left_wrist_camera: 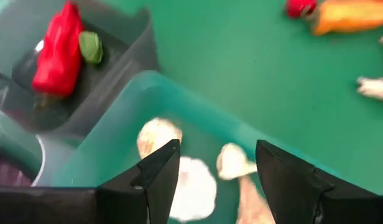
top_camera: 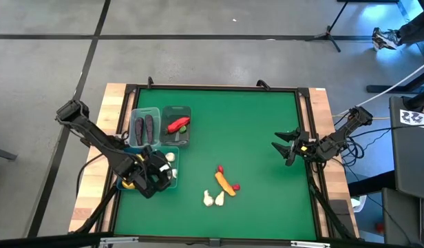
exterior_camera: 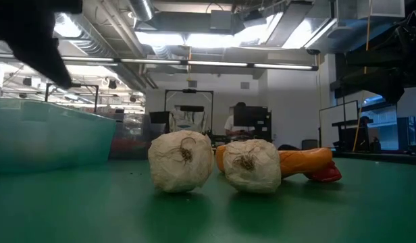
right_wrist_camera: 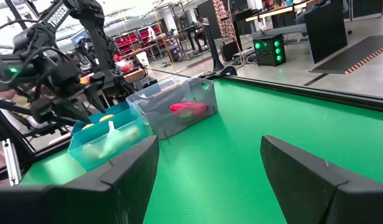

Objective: Sort produce into baskets
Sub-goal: Put the white garlic into the green bin

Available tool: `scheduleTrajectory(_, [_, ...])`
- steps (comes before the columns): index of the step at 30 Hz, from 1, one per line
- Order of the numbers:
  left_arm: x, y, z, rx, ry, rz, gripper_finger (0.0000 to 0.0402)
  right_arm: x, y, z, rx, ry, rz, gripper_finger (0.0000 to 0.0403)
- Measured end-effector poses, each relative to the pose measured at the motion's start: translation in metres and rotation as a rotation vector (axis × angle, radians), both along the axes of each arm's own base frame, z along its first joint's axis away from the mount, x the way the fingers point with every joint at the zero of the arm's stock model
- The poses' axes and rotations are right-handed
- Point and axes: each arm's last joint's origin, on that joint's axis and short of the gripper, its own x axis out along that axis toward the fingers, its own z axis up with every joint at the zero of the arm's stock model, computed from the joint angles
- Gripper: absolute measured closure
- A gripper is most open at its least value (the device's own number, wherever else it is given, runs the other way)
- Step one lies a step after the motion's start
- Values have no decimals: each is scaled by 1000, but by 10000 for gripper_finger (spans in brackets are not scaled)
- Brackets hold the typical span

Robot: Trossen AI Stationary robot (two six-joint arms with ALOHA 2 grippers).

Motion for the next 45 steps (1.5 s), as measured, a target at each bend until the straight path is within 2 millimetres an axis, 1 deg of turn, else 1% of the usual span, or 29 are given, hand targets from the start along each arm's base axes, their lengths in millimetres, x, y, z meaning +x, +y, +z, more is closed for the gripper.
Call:
scheduleTrajectory(2, [4, -3, 6, 16, -53, -19, 197, 0, 0, 0, 0, 0, 0, 123])
scheduleTrajectory(4, [13, -10, 11, 24, -148, -69, 198, 0, 0, 0, 0, 0, 0, 123])
scheduleTrajectory(10, [38, -30, 30, 68, -371, -293, 198, 0, 0, 0, 0, 0, 0, 123])
scheduleTrajectory(12, [45, -34, 34, 103, -417, -343, 198, 0, 0, 0, 0, 0, 0, 123])
scheduleTrajectory(14, [53, -36, 33, 128, -451, -354, 198, 0, 0, 0, 0, 0, 0, 123])
scheduleTrajectory(17, [66, -36, 24, 156, -454, -339, 194, 0, 0, 0, 0, 0, 0, 123])
scheduleTrajectory(22, [87, -33, -6, 176, -382, -323, 182, 0, 0, 0, 0, 0, 0, 123])
scheduleTrajectory(26, [105, -37, -32, 125, -346, -417, 170, 0, 0, 0, 0, 0, 0, 123])
scheduleTrajectory(28, [112, -40, -46, 128, -332, -462, 166, 0, 0, 0, 0, 0, 0, 123])
scheduleTrajectory(31, [121, -39, -60, 115, -333, -473, 163, 0, 0, 0, 0, 0, 0, 123])
scheduleTrajectory(34, [127, -36, -65, 60, -349, -484, 165, 0, 0, 0, 0, 0, 0, 123])
scheduleTrajectory(37, [130, -39, -66, 13, -381, -512, 165, 0, 0, 0, 0, 0, 0, 123])
scheduleTrajectory(41, [130, -45, -71, -28, -380, -552, 166, 0, 0, 0, 0, 0, 0, 123])
scheduleTrajectory(45, [128, -49, -71, -56, -392, -557, 166, 0, 0, 0, 0, 0, 0, 123])
